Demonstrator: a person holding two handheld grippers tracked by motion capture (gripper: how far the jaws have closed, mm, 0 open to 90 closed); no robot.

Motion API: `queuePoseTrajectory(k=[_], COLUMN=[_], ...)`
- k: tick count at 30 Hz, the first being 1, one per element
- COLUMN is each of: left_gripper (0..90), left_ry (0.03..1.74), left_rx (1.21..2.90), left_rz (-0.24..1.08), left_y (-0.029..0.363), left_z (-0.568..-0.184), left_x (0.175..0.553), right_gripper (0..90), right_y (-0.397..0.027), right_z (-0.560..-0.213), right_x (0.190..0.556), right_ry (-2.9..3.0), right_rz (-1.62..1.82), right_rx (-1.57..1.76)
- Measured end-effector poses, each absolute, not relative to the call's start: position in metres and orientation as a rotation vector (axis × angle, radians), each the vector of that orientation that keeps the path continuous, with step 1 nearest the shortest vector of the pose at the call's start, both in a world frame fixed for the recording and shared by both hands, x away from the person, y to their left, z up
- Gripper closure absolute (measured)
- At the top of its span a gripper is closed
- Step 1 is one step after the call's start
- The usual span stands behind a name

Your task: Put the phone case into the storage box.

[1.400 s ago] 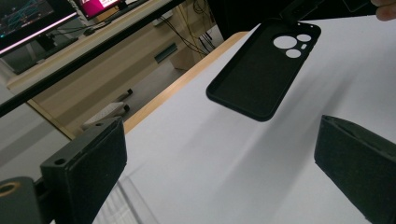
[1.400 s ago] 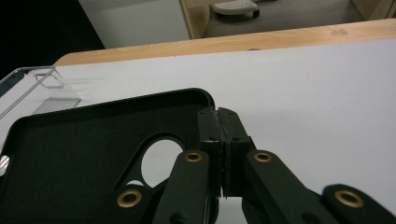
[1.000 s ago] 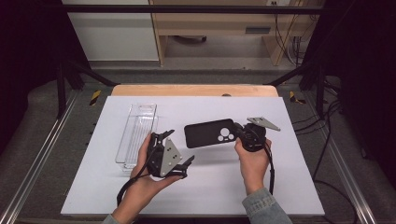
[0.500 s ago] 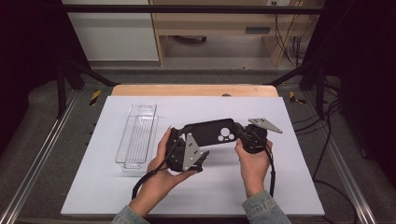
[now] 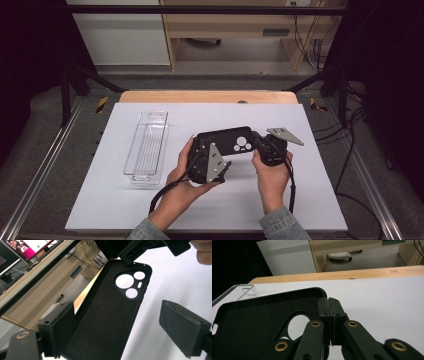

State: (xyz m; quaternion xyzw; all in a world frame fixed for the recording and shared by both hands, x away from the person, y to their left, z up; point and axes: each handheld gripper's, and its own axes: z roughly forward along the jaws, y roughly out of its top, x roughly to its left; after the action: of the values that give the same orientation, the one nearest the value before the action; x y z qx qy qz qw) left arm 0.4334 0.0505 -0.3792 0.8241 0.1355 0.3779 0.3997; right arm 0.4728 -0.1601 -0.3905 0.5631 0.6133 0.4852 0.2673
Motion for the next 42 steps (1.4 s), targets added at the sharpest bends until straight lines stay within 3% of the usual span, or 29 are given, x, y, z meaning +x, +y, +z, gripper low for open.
queuePoseTrajectory(k=[30, 42], left_gripper=[16.5, 44.7], left_ry=[0.329, 0.259], left_rx=[2.093, 2.174], left_rz=[1.018, 0.977], left_y=[0.044, 0.034], left_z=[-0.380, -0.380], left_x=[0.436, 0.434], right_gripper=[89.7, 89.7], right_y=[-0.150, -0.147], right_z=[-0.380, -0.378], right_x=[0.463, 0.462], right_ry=[1.632, 1.637], right_rz=[1.339, 1.331], right_rx=[1.473, 1.456])
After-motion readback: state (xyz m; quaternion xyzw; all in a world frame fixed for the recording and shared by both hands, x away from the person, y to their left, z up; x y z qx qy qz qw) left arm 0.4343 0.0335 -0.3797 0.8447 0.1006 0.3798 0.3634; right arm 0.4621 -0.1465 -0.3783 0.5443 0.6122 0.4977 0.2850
